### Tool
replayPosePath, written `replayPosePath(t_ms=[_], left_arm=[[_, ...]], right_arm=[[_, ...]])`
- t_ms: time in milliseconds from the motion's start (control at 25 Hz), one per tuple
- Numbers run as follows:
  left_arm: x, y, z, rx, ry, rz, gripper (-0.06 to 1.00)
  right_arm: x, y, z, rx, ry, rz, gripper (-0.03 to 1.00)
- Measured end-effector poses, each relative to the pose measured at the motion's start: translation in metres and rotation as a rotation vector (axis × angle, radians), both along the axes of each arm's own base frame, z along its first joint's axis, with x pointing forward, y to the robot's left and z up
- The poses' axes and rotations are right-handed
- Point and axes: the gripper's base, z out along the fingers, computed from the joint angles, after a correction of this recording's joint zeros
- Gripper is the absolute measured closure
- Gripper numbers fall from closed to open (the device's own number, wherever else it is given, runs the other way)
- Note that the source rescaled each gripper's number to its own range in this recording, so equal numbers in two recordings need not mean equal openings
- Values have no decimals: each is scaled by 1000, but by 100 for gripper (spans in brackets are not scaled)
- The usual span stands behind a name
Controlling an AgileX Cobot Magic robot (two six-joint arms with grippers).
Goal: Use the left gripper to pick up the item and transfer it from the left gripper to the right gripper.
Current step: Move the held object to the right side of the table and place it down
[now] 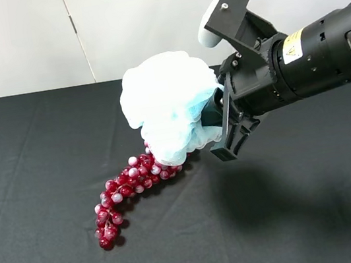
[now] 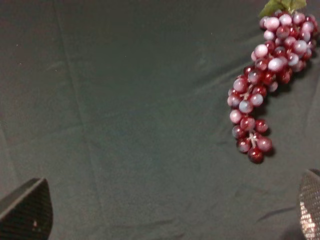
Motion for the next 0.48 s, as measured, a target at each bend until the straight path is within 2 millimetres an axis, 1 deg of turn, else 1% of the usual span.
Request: replayPosePath(t_ms=[120, 240, 400, 480], left_arm=[[-9, 2, -15, 8, -37, -14, -4], [-12, 2, -25, 3, -46, -22, -4], [-7, -1, -38, -12, -18, -36, -4], [-4, -2, -40, -16, -24, -35, -4]], right_arm=[[0, 0, 0, 2, 2, -2, 97], [0, 0, 0, 3, 3, -4, 97], [0, 0, 0, 5, 6, -7, 97], [0, 0, 0, 11, 13, -14, 97]])
